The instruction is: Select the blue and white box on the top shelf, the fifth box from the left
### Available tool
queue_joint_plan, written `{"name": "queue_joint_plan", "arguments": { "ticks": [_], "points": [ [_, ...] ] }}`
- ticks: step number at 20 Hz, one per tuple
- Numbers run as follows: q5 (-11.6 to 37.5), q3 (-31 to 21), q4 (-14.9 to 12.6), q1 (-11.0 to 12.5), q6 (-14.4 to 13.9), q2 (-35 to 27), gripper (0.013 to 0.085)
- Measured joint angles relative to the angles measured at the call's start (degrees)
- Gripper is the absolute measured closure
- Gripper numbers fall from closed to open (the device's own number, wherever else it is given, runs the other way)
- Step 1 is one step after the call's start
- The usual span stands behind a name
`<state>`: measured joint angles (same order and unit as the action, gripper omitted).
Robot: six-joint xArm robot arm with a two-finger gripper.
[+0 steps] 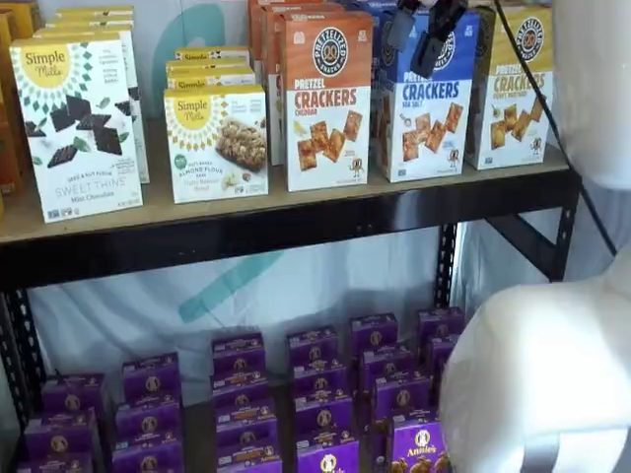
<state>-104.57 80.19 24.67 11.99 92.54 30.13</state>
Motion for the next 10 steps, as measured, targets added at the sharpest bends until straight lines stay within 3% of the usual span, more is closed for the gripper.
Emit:
{"name": "queue_joint_plan", "arguments": {
  "ticks": [4,10],
  "points": [
    [1.09,0.57,4.51,2.97,0.9,-0.55,0.013],
    [-1.24,4.4,9.49,7.07,1.88,-3.26,0.013]
  ]
}}
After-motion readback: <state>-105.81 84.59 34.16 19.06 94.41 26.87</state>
